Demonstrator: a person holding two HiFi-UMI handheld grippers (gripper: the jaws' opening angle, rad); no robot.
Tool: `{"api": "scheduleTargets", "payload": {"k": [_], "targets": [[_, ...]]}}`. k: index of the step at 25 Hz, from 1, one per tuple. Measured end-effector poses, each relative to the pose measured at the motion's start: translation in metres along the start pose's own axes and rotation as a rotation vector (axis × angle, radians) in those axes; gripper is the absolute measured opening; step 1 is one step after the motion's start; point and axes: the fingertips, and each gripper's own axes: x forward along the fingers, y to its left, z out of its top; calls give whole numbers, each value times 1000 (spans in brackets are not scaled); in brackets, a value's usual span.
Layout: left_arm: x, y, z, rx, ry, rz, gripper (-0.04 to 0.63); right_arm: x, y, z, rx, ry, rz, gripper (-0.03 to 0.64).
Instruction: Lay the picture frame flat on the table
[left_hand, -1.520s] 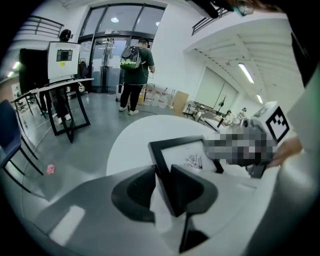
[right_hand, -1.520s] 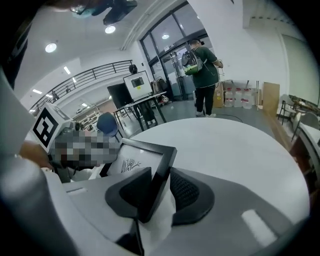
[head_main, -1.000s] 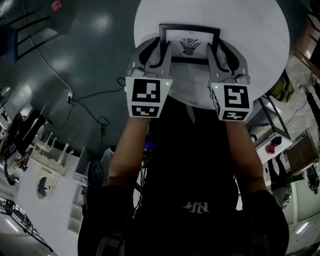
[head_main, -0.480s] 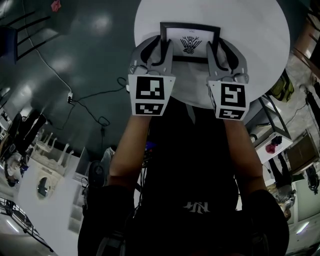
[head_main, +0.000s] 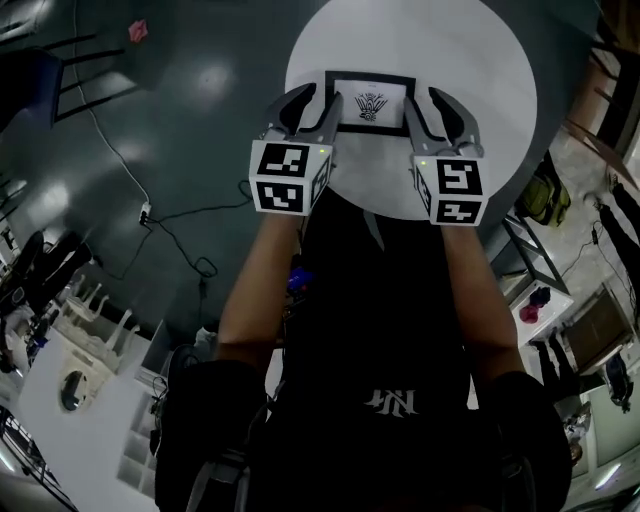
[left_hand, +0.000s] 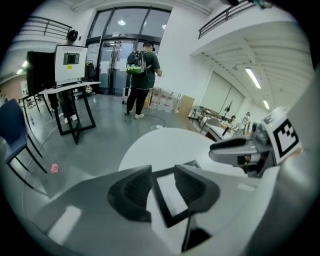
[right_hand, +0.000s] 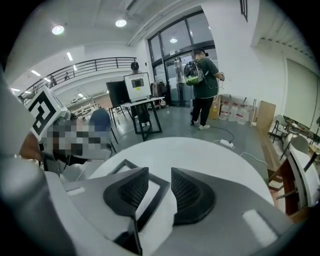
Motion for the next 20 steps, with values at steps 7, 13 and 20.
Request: {"api": "scheduleTargets", "payload": {"k": [7, 13, 20], "targets": [[-78, -41, 111, 61, -194, -116, 50, -81, 13, 109, -62, -179, 91, 92], [-162, -73, 190, 139, -351, -136, 3, -176, 13, 193, -109, -348, 116, 35], [-256, -113, 240, 284, -441, -200, 2, -290, 16, 253, -214, -551, 136, 0]]}}
